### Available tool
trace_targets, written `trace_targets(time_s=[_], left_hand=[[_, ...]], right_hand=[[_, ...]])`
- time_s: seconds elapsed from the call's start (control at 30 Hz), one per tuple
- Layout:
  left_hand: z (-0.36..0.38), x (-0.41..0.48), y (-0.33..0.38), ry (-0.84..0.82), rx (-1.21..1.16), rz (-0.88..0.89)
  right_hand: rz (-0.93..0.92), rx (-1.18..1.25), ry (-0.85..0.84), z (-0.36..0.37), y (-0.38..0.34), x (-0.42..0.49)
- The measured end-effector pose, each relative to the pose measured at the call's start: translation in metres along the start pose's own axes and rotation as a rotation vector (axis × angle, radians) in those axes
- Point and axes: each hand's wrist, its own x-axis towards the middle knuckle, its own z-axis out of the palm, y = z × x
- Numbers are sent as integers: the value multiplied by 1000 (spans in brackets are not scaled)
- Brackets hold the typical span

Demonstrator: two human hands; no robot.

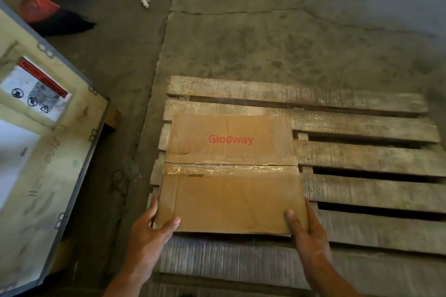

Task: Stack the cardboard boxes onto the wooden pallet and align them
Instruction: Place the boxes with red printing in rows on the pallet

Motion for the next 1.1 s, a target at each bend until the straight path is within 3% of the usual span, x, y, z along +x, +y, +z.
trace_targets(time_s=[0.47,1.1], left_hand=[[-23,52,-3,-57,19,134],[-20,70,10,-51,89,226]], right_hand=[[-13,115,100,52,2,12],[-65,-32,109,51,-4,34]])
